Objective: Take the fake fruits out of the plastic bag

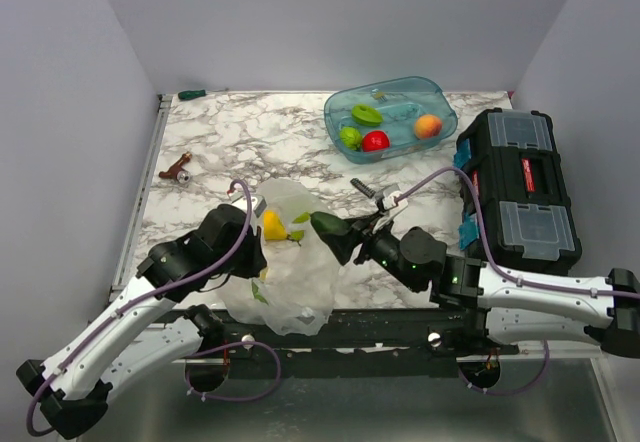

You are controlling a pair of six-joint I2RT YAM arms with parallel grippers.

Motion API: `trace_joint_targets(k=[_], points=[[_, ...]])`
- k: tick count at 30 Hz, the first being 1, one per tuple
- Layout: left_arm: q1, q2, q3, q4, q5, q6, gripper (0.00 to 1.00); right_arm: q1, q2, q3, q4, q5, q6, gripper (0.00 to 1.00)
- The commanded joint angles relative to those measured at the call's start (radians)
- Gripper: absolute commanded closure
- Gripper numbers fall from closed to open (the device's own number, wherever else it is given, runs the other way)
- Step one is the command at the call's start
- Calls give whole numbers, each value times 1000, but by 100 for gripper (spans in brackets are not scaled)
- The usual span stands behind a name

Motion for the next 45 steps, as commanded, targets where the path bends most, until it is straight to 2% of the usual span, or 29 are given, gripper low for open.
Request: trace_joint_targets(k=[1, 6, 11, 14, 16, 27, 32, 39, 45], points=[[-2, 18, 1, -16, -36, -13, 100, -10, -16, 66, -94, 180, -62, 99], [-2, 17, 1, -15, -34, -11, 100, -91, 38, 172, -179, 304, -98, 99], [-3, -8, 0, -13, -40, -14, 100, -329, 112, 249, -242, 190, -39, 99], [-1, -25, -1, -10, -37, -13, 100, -489, 210, 329, -288, 74, -9, 99], [-2, -36, -1, -9, -37, -13, 100, -555, 300, 416, -347, 53, -1, 99], [1, -92, -5, 0, -25, -5, 100, -718, 825, 918, -568, 200, -82, 99], [1, -114, -7, 3, -24, -5, 100, -797, 1011, 1093, -615, 156, -124, 99], [2, -117, -7, 3, -21, -3, 100, -874, 1256, 1367, -782, 86, -143, 98], [6, -110, -7, 3, -18, -2, 100, -906, 1350, 1451, -824, 7, -124, 87]])
